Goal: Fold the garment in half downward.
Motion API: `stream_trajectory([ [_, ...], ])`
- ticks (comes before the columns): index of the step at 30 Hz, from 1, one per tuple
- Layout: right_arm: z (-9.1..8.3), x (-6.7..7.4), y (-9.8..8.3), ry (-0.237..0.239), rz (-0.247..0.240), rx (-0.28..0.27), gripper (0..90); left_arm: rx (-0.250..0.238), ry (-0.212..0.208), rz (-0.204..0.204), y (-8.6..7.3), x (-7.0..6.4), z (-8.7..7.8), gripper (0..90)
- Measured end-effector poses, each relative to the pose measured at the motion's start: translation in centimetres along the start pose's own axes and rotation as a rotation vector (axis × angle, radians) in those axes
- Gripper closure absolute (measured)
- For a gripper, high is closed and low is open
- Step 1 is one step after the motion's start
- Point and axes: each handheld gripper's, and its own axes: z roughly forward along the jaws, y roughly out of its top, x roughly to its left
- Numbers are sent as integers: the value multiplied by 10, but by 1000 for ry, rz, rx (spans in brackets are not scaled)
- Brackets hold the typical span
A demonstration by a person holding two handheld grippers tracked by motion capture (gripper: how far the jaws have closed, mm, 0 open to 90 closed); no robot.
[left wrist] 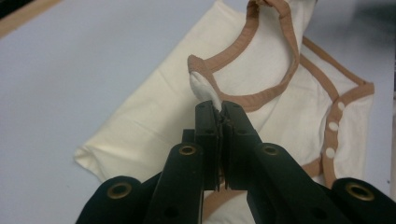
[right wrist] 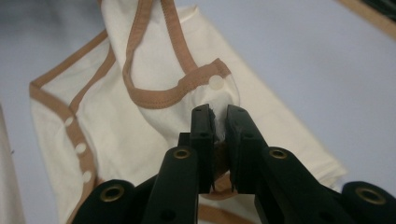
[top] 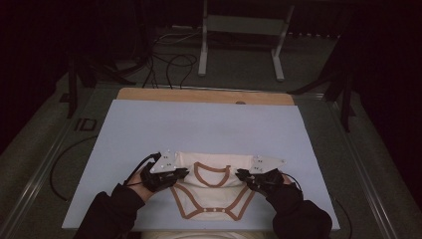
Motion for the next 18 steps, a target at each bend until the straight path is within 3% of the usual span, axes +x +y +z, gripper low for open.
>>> stream_trajectory([
  [7,6,11,-15,41,7,43,821,54,-38,24,-14,-21,4,864],
  [14,6,20,-25,80,31,54,817,56,-67,25,-26,-22,5,859],
  [18,10,23,-31,89,26,69,813,97,-96,-3,-32,-19,13,848],
])
